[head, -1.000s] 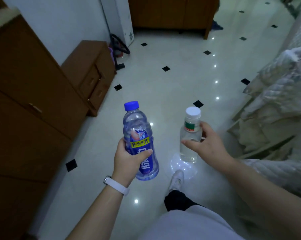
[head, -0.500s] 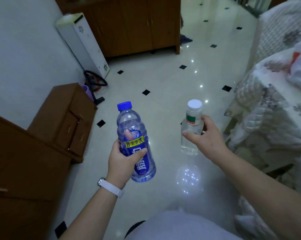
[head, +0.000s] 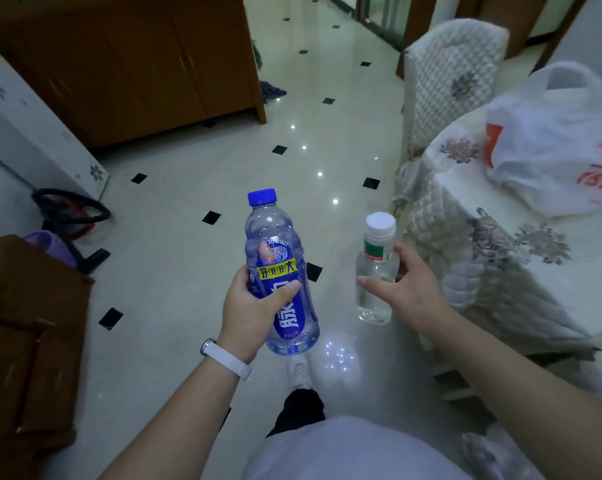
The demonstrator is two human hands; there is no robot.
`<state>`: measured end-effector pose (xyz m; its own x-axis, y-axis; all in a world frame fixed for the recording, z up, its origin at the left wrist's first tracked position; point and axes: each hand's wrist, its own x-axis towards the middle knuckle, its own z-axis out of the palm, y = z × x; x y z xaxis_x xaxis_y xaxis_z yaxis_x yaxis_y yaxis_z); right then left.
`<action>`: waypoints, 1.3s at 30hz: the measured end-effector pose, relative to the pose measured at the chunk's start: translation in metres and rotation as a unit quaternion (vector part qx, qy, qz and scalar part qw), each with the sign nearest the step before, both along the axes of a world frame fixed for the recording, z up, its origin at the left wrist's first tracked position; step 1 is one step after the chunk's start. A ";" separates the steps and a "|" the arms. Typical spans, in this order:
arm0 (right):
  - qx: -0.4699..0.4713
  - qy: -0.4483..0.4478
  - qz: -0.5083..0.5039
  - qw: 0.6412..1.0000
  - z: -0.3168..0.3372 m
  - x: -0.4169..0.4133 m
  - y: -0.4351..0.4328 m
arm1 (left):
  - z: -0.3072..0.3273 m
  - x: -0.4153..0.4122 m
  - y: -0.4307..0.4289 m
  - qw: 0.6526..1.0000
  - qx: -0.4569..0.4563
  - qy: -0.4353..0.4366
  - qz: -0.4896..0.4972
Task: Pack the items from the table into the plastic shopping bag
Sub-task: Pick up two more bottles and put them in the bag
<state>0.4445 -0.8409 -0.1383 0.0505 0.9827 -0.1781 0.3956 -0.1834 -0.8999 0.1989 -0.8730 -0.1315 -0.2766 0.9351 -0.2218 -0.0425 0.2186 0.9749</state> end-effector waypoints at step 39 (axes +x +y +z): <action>0.054 0.031 -0.337 0.939 0.036 0.151 0.463 | 0.032 0.199 0.625 0.932 0.018 0.072 -0.356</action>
<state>0.5956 -0.3774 -0.1025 0.6607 0.7435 -0.1029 0.1689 -0.2808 -0.9448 0.3976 -0.2475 -0.0995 0.3922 0.8988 -0.1959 0.2321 0.1094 0.9665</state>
